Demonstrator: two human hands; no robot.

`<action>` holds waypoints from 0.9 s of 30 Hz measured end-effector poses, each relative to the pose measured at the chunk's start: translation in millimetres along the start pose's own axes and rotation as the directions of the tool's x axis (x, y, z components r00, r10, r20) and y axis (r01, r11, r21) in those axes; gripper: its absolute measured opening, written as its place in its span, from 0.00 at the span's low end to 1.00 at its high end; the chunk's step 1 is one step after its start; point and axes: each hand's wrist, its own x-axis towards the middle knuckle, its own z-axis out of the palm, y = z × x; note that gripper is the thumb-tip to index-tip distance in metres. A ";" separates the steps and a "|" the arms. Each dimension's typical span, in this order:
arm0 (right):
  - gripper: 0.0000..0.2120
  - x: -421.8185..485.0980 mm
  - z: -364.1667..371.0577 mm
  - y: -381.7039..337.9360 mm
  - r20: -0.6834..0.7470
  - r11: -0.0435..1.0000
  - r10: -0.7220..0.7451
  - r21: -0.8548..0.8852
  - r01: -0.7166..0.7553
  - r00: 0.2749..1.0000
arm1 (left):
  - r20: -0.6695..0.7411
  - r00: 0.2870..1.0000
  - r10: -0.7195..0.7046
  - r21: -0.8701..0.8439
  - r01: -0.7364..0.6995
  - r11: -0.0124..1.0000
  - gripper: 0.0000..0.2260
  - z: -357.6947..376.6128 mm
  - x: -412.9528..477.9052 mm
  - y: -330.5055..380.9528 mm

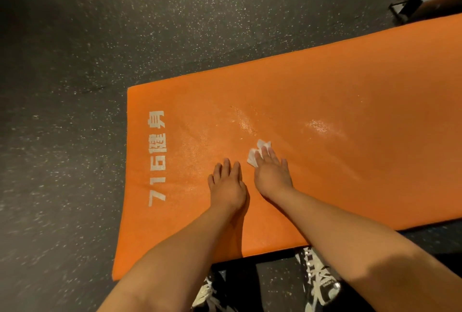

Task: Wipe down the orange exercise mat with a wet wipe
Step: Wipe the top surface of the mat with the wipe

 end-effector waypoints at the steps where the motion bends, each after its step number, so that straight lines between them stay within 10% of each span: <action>1: 0.30 -5.8 2.7 -3.6 0.022 0.999 -0.030 0.014 0.030 0.999 | -0.006 1.000 0.000 0.001 0.000 1.000 0.25 1.5 -5.4 1.4; 6: 0.27 -24.0 10.6 -2.8 0.069 0.972 -0.233 -0.028 0.235 0.970 | 0.014 0.999 -0.032 -0.077 0.033 0.996 0.23 9.4 -26.8 10.0; 12: 0.30 -35.7 9.2 8.3 0.013 0.999 0.046 0.018 -0.046 0.999 | 0.082 0.996 -0.023 -0.046 0.026 0.999 0.25 7.8 -31.5 9.9; 17: 0.27 -48.9 20.2 1.4 0.092 0.974 -0.222 -0.028 0.225 0.971 | 0.086 0.996 0.007 -0.110 0.003 0.994 0.24 9.6 -36.4 11.3; 23: 0.31 -40.2 3.5 20.4 0.023 0.992 0.122 -0.013 -0.122 0.992 | 0.088 0.996 0.023 -0.058 -0.017 0.998 0.24 10.5 -36.6 6.3; 27: 0.28 -44.1 18.6 -12.1 0.101 0.990 -0.141 0.036 0.138 0.985 | 0.060 0.998 0.022 -0.106 -0.016 0.994 0.24 11.1 -33.5 5.3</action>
